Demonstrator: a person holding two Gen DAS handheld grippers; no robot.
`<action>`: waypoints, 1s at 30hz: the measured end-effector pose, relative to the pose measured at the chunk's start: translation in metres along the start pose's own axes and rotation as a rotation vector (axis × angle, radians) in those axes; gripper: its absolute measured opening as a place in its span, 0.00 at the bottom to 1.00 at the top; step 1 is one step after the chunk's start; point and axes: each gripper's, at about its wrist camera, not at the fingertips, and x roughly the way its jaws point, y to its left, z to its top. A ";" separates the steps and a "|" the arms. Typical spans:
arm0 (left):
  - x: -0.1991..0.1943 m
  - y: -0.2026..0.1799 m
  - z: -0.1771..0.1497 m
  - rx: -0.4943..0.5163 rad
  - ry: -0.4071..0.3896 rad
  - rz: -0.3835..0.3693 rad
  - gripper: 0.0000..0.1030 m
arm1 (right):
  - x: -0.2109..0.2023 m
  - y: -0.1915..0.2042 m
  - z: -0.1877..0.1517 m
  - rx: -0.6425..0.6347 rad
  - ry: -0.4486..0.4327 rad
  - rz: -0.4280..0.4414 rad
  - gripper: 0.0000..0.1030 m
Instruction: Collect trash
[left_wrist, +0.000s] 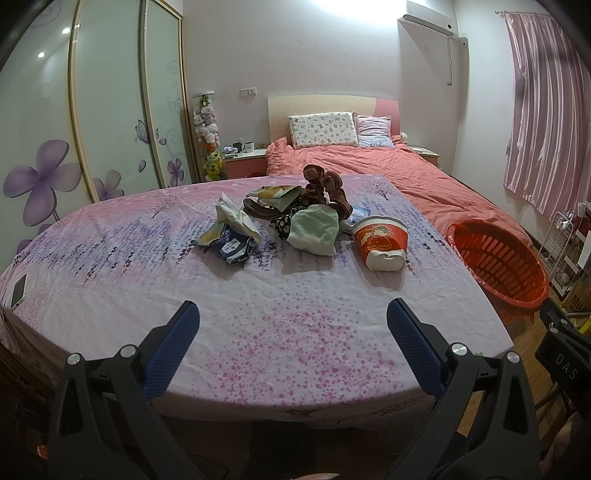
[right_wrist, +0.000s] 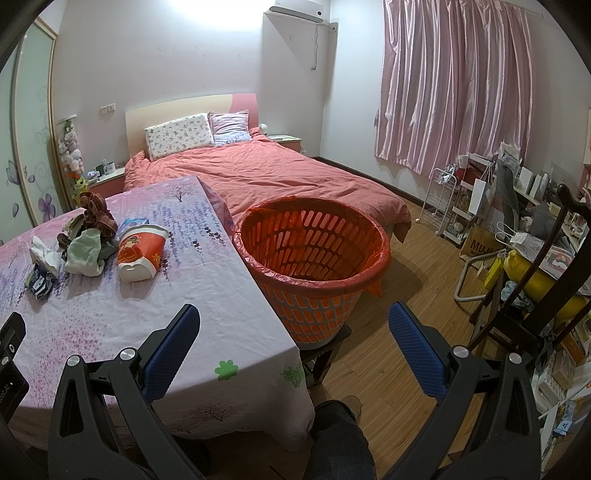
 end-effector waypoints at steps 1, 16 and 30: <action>0.000 0.000 0.000 0.000 0.001 0.000 0.97 | 0.000 0.000 0.000 0.000 0.000 0.000 0.98; 0.028 0.019 0.001 -0.037 0.060 0.006 0.97 | 0.026 0.020 0.005 -0.036 0.051 0.109 0.98; 0.101 0.093 0.027 -0.163 0.124 0.071 0.97 | 0.073 0.088 0.039 -0.088 0.070 0.361 0.97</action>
